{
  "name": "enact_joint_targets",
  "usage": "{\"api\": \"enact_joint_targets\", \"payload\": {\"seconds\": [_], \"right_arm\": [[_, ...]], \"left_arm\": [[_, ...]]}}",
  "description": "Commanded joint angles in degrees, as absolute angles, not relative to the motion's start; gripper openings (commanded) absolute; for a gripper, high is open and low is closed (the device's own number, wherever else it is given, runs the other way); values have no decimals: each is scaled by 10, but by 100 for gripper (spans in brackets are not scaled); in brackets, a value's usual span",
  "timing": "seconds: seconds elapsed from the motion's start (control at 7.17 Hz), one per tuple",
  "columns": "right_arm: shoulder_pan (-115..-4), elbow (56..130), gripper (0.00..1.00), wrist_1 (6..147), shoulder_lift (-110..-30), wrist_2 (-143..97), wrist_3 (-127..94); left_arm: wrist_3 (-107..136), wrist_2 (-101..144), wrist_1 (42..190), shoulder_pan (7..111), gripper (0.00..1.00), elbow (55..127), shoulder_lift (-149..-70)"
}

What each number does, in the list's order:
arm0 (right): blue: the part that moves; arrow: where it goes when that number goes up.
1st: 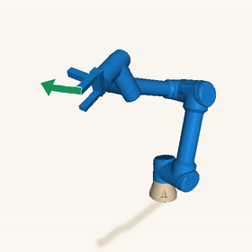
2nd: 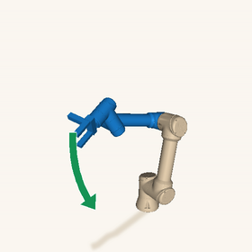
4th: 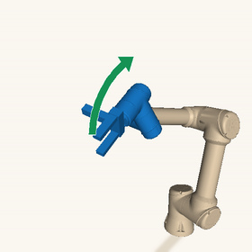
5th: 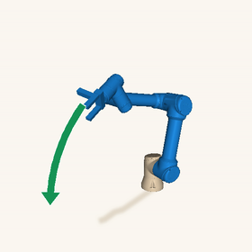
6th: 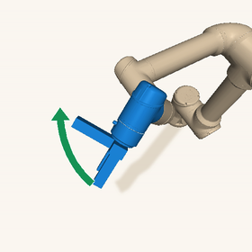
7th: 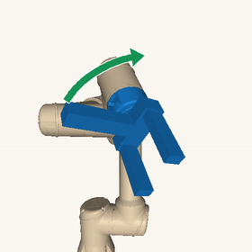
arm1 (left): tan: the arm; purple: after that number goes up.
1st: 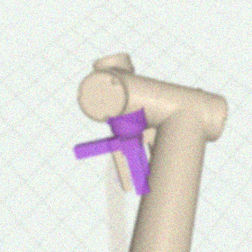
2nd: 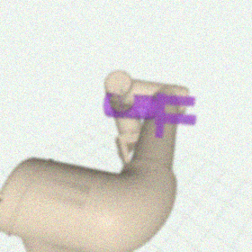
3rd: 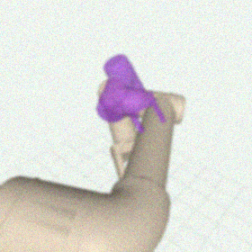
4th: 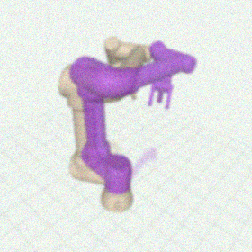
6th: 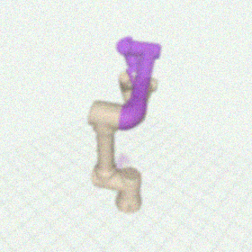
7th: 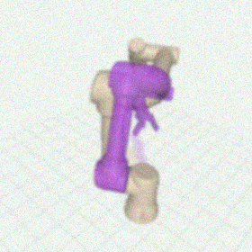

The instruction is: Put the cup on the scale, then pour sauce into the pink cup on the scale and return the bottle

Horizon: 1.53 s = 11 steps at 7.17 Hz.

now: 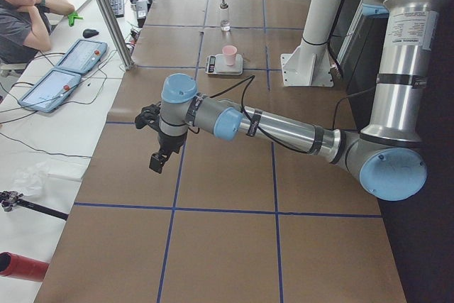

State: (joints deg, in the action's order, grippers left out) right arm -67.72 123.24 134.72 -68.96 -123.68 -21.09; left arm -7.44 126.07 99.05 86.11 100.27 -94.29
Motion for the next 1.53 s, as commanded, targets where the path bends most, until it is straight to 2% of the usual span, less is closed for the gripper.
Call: {"api": "enact_joint_targets", "payload": {"seconds": [0.0,0.28,0.42,0.56,0.84,1.4], "right_arm": [[-782,1145,100,1155,-784,-1336,-138],[-844,1032,100,999,-851,-1372,-18],[-870,966,100,966,-862,-1373,73],[-876,934,100,963,-867,-1370,93],[-875,909,100,962,-866,-1341,76],[-875,935,100,937,-896,-1331,67]], "left_arm": [[-75,1262,991,861,100,1000,-941],[-76,1262,991,861,100,995,-940],[-77,1263,991,861,100,993,-938],[-80,1263,992,861,100,991,-934],[-81,1263,990,861,100,983,-933],[-83,1266,979,867,100,955,-899]]}}
